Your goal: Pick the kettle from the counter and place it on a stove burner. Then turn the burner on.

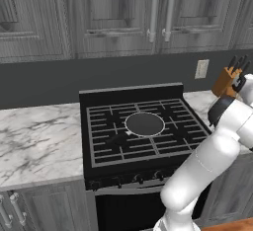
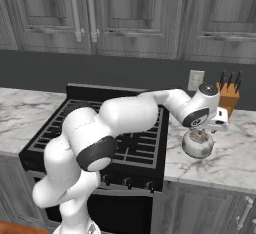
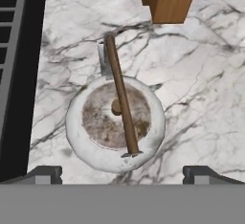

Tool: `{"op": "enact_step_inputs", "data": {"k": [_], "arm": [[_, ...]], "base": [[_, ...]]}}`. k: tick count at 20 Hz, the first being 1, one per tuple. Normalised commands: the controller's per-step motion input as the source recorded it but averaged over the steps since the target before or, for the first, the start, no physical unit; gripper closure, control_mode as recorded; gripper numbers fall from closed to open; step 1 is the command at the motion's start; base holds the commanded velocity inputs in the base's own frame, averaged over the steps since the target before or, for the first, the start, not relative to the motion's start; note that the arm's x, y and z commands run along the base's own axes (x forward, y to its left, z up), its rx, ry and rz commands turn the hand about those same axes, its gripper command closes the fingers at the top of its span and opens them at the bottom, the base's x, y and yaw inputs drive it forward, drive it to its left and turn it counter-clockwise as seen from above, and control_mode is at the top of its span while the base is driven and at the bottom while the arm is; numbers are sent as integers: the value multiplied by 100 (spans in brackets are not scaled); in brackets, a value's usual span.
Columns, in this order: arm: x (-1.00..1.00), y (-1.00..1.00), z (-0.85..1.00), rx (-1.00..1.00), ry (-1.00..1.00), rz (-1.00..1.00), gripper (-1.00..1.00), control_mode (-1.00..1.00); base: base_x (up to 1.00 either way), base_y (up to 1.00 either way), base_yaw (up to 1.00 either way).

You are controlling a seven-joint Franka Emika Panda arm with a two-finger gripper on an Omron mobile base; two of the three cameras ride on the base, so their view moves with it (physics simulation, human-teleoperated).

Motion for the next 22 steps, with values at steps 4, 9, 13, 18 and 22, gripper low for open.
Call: {"op": "enact_step_inputs", "data": {"k": [4,9,13,18,22], "arm": [[15,0,-17,0,0,1,-100,-100],[15,-2,-14,0,0,0,-100,-100],[20,0,-21,0,0,0,-100,-100],[18,0,-24,0,0,0,-100,-100],[10,0,-13,0,0,0,-100,-100]], "base": [[0,0,0],[0,0,0],[0,0,0],[0,0,0],[0,0,0]]}}
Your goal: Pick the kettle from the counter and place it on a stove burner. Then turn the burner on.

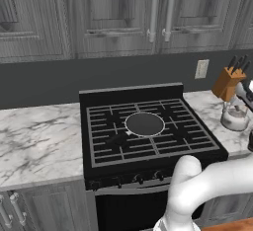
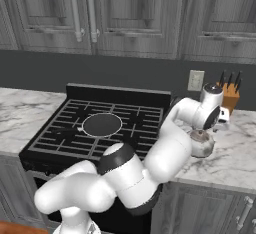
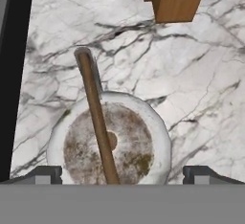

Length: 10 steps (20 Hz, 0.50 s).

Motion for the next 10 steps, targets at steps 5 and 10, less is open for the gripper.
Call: {"op": "enact_step_inputs", "data": {"k": [5,10], "arm": [[0,0,0,0,0,0,100,-100],[0,0,0,0,0,0,100,-100]], "base": [[0,0,0],[0,0,0]]}}
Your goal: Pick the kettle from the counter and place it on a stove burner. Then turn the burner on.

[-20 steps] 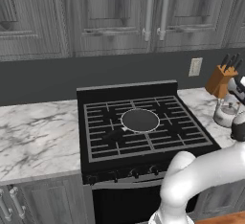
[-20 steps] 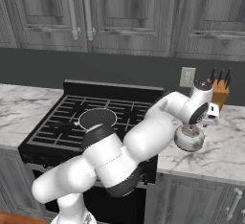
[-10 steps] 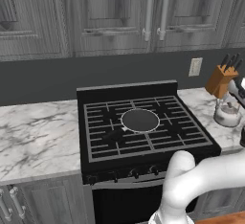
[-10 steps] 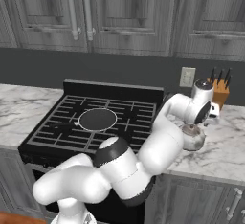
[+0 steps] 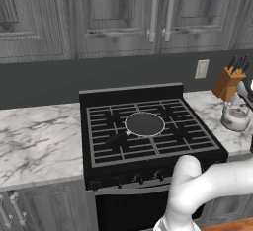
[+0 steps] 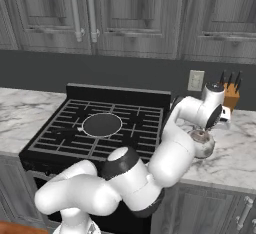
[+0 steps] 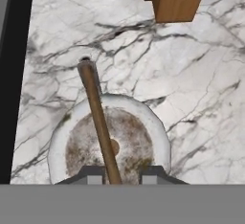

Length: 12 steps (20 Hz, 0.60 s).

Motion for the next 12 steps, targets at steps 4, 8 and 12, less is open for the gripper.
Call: {"op": "enact_step_inputs", "data": {"k": [4,8,12], "arm": [[0,0,0,0,-5,0,100,-100],[-16,0,14,7,-22,0,100,-100],[-34,0,20,15,-36,0,100,-100]], "base": [[0,0,0],[0,0,0],[0,0,0]]}}
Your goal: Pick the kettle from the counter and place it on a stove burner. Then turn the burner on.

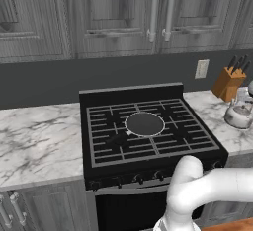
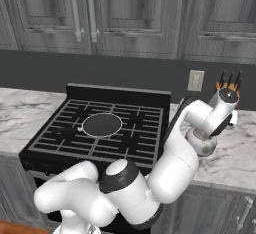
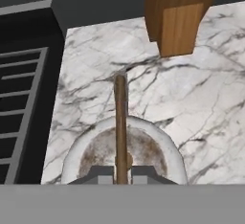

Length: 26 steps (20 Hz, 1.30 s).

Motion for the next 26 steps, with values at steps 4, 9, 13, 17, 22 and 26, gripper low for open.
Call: {"op": "enact_step_inputs", "data": {"k": [4,9,13,17,22,26], "arm": [[0,0,0,1,-1,0,100,-100],[-28,0,22,2,-17,0,100,-100],[-37,18,63,2,-24,3,100,-100],[-35,51,43,0,-9,6,100,-100],[-23,82,18,0,0,6,100,-100],[-11,99,0,-4,0,4,100,-100]], "base": [[0,0,0],[0,0,0],[0,0,0],[0,0,0],[0,0,0],[0,0,0]]}}
